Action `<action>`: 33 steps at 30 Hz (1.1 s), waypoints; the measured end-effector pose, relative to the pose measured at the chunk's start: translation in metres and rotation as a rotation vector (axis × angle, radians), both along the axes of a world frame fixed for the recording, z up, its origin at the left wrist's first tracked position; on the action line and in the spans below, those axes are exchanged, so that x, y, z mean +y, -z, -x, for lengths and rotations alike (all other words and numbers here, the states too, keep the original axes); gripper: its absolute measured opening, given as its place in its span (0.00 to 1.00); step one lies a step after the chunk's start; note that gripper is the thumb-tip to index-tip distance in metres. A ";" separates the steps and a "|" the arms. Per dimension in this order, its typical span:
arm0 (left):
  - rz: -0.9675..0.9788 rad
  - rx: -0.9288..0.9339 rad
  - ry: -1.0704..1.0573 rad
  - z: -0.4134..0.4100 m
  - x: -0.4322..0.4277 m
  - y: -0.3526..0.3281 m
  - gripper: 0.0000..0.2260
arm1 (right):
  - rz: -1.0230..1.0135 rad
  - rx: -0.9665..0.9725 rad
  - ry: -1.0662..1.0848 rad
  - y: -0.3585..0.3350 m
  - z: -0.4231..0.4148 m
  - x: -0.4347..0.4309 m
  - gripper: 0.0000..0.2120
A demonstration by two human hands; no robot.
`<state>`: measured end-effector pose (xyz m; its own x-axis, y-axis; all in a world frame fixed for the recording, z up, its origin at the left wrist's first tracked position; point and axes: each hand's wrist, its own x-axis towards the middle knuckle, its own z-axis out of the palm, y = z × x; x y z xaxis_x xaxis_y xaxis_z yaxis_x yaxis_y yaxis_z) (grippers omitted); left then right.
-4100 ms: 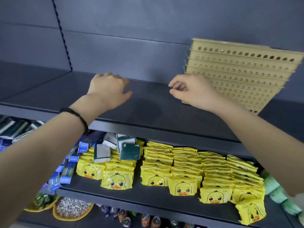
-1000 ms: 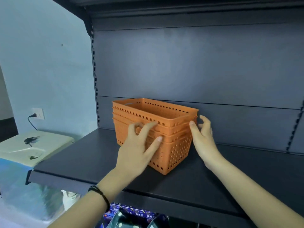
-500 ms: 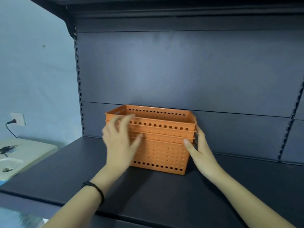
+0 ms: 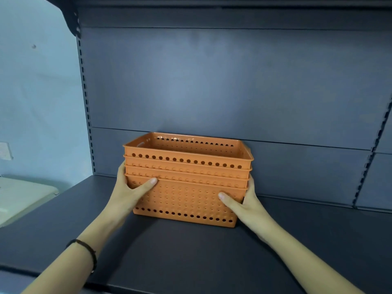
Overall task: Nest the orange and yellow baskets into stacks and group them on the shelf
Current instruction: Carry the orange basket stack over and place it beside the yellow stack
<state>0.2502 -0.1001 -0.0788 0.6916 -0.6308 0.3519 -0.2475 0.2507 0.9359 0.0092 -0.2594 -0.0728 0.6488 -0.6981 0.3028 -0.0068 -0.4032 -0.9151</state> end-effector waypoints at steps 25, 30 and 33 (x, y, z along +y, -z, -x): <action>0.177 -0.170 0.480 0.129 -0.004 -0.045 0.35 | 0.086 -0.146 0.454 -0.030 0.175 0.076 0.34; 0.180 -0.177 0.536 0.184 -0.027 -0.048 0.35 | 0.098 -0.155 0.508 -0.026 0.236 0.069 0.36; 0.201 -0.178 0.575 0.229 -0.045 -0.049 0.35 | 0.108 -0.162 0.542 -0.027 0.282 0.061 0.34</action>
<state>0.0215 -0.1450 -0.0296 0.1819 -0.7939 0.5802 -0.1687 0.5561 0.8138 -0.2726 -0.1980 -0.0460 0.1461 -0.8776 0.4565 -0.1012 -0.4723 -0.8756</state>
